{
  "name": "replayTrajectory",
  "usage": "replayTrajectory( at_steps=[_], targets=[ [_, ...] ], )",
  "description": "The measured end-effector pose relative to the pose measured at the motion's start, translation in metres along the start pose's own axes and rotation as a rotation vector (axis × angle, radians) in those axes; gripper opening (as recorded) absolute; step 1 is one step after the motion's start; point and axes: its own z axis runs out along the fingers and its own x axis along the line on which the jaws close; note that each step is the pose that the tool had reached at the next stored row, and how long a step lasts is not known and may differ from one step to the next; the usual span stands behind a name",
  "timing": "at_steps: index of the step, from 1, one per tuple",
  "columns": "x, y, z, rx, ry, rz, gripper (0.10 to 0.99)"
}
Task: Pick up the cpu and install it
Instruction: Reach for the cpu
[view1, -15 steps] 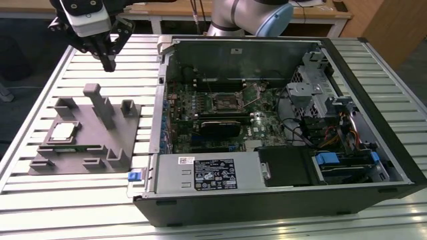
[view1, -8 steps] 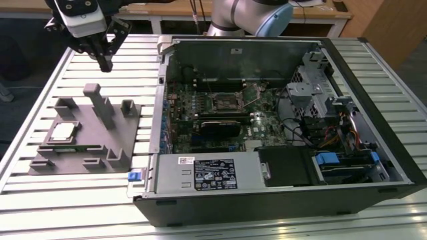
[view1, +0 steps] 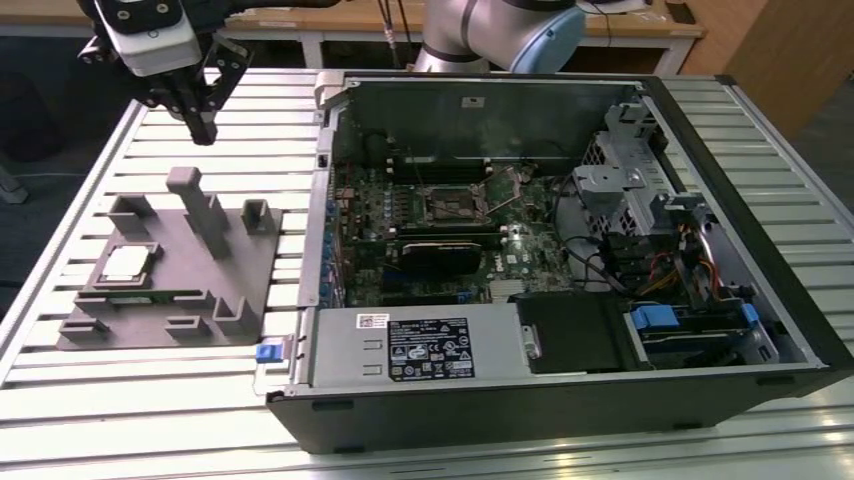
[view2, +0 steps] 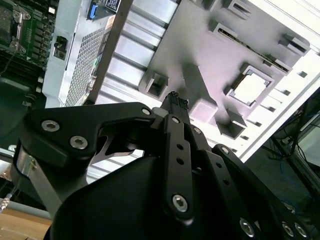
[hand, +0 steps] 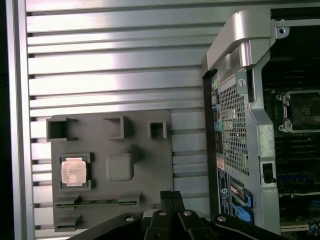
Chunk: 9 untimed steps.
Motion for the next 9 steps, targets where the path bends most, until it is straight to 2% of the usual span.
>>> replayTrajectory(
  at_steps=[9],
  targets=[
    [0.0084,-0.0007,0.0009,0.0,0.0012,0.0,0.118]
  ],
)
